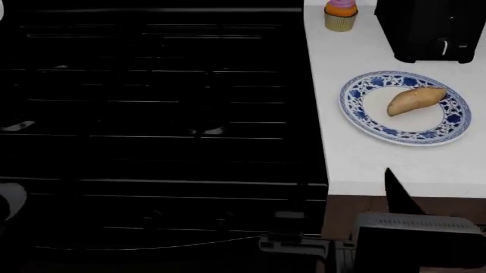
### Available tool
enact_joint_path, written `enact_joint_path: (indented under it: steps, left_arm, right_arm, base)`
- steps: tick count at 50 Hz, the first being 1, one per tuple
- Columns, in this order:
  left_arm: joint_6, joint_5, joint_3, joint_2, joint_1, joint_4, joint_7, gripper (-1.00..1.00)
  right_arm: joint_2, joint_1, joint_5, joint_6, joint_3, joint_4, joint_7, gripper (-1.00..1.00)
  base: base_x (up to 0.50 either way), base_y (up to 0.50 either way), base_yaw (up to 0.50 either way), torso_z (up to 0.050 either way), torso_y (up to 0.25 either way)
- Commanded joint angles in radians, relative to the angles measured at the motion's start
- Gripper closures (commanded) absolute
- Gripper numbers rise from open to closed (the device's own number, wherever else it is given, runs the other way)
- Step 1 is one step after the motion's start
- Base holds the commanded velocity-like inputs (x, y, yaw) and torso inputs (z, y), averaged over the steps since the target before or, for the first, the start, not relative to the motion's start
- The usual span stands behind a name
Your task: Pick the sweet potato from the counter and place it in the microwave.
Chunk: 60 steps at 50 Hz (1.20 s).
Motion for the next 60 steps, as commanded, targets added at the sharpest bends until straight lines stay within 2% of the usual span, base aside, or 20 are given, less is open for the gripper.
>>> enact_joint_path:
  steps: [1, 5, 8, 10, 16, 20, 29, 31, 32, 40, 43, 47, 54, 60]
  left_arm:
    - [-0.556, -0.222, -0.125, 0.023, -0.270, 0.307, -0.117, -1.00]
    - [-0.648, -0.609, -0.224, -0.008, -0.372, 0.306, -0.379, -1.00]
    - [-0.648, -0.957, -0.298, -0.043, -0.445, 0.263, -0.641, -1.00]
    - [-0.639, -1.118, -0.299, -0.066, -0.484, 0.230, -0.786, -1.00]
    - [-0.555, -1.385, -0.225, -0.145, -0.564, 0.182, -1.069, -1.00]
    - [-0.498, -1.479, -0.184, -0.197, -0.599, 0.178, -1.170, -1.00]
    - [-0.478, -1.477, -0.168, -0.214, -0.616, 0.178, -1.170, -1.00]
    - [-0.494, -1.420, -0.211, -0.191, -0.585, 0.189, -1.085, -1.00]
    - [-0.491, -1.415, -0.215, -0.191, -0.579, 0.191, -1.080, -1.00]
    - [-0.492, -1.422, -0.176, -0.211, -0.582, 0.180, -1.098, -1.00]
    - [-0.484, -1.424, -0.175, -0.215, -0.582, 0.187, -1.099, -1.00]
    - [-0.487, -1.399, -0.179, -0.211, -0.568, 0.194, -1.074, -1.00]
    - [-0.440, -1.466, -0.154, -0.250, -0.593, 0.195, -1.153, -1.00]
    - [-0.411, -1.489, -0.143, -0.262, -0.604, 0.199, -1.177, -1.00]
  right_arm:
    - [0.016, 0.235, 0.138, 0.452, 0.071, -0.332, 0.053, -1.00]
    - [0.018, 0.316, 0.236, 0.542, 0.102, -0.382, 0.103, -1.00]
    - [0.126, 0.383, 0.515, 0.525, 0.100, -0.382, 0.329, -1.00]
    - [0.189, 0.420, 0.661, 0.498, 0.088, -0.382, 0.455, -1.00]
    - [0.301, 0.522, 0.915, 0.429, 0.043, -0.380, 0.687, -1.00]
    - [0.369, 0.595, 0.999, 0.389, -0.037, -0.381, 0.790, -1.00]
    - [0.396, 0.624, 1.053, 0.341, -0.051, -0.374, 0.847, -1.00]
    - [0.394, 0.597, 1.034, 0.314, -0.041, -0.366, 0.825, -1.00]
    - [0.394, 0.589, 1.026, 0.311, -0.043, -0.368, 0.823, -1.00]
    - [0.411, 0.553, 1.008, 0.275, -0.046, -0.365, 0.812, -1.00]
    - [0.427, 0.575, 1.081, 0.259, -0.036, -0.378, 0.858, -1.00]
    - [0.463, 0.587, 1.084, 0.219, -0.071, -0.381, 0.880, -1.00]
    - [0.590, 0.646, 1.080, 0.041, -0.250, -0.382, 0.953, -1.00]
    - [0.644, 0.663, 1.052, -0.041, -0.338, -0.381, 0.979, -1.00]
  base:
    - [0.00, 0.00, 0.00, 0.000, 0.000]
    - [0.00, 0.00, 0.00, 0.000, 0.000]
    - [0.00, 0.00, 0.00, 0.000, 0.000]
    - [0.00, 0.00, 0.00, 0.000, 0.000]
    - [0.00, 0.00, 0.00, 0.000, 0.000]
    - [0.00, 0.00, 0.00, 0.000, 0.000]
    - [0.00, 0.00, 0.00, 0.000, 0.000]
    - [0.00, 0.00, 0.00, 0.000, 0.000]
    - [0.00, 0.00, 0.00, 0.000, 0.000]
    - [0.17, 0.00, 0.00, 0.000, 0.000]
    - [0.18, 0.00, 0.00, 0.000, 0.000]
    - [0.18, 0.00, 0.00, 0.000, 0.000]
    - [0.19, 0.00, 0.00, 0.000, 0.000]
    - [0.22, 0.00, 0.00, 0.000, 0.000]
